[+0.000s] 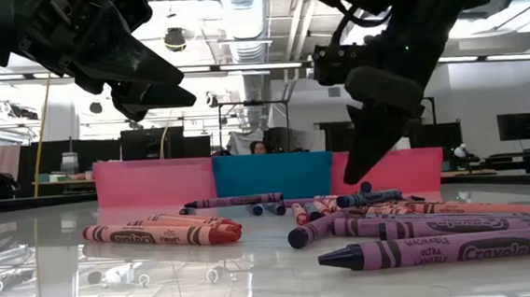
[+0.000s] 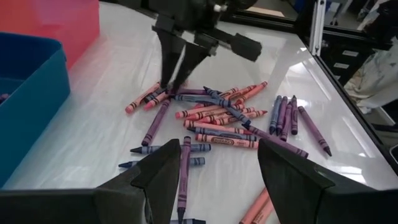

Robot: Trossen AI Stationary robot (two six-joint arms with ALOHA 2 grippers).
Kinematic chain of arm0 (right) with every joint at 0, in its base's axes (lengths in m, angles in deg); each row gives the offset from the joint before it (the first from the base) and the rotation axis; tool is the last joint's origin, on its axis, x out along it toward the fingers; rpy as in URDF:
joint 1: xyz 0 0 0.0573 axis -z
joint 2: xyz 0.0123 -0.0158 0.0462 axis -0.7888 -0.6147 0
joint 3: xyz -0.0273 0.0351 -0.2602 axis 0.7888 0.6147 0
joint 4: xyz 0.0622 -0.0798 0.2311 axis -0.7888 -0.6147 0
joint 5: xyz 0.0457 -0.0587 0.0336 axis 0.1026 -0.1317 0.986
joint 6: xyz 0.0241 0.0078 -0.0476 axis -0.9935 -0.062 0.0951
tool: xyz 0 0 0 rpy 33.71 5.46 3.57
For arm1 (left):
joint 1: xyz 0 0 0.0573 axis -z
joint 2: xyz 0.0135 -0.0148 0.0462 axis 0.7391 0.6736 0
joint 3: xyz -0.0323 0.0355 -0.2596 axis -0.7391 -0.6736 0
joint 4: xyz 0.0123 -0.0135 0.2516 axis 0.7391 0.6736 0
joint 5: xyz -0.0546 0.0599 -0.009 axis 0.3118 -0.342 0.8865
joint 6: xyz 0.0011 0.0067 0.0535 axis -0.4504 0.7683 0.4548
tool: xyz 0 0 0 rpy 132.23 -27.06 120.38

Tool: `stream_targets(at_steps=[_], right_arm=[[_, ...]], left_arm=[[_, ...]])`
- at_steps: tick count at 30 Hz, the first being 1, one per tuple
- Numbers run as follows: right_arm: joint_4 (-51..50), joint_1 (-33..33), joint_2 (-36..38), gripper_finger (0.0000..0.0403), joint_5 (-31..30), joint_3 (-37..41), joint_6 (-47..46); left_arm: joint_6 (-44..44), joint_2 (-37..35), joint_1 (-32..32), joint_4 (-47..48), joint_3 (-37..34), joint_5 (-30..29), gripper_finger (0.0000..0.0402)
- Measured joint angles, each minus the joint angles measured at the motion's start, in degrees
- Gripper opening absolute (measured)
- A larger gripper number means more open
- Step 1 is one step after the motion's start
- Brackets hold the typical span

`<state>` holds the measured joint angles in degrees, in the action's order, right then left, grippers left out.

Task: Sort crayons
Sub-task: Put the violet crayon into the blue bin

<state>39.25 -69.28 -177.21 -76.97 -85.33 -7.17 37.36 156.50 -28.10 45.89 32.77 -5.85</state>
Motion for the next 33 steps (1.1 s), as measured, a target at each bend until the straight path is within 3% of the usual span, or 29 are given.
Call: stream_targets(at_steps=[5, 14, 21, 33], right_arm=[[0.4, 0.5, 1.9, 0.0059, -2.9, 0.0, 0.4], [9.2, 0.8, 2.0, 0.0059, -2.4, -0.1, 10.8], [10.0, 1.6, 2.0, 0.0059, -2.3, -0.1, 11.1], [13.5, 2.7, -4.5, 0.0059, -0.3, 0.0, 15.7]], left_arm=[[0.0, 0.0, 0.0, 0.1, 0.0, -0.8, 0.0204], [0.0, 0.0, 0.0, 0.3, 0.0, -0.8, 0.0204], [-0.2, 0.0, 0.1, 0.6, 0.0, -0.7, 0.0204], [-0.2, 0.0, 0.1, 1.6, 0.0, -0.6, 0.0204]])
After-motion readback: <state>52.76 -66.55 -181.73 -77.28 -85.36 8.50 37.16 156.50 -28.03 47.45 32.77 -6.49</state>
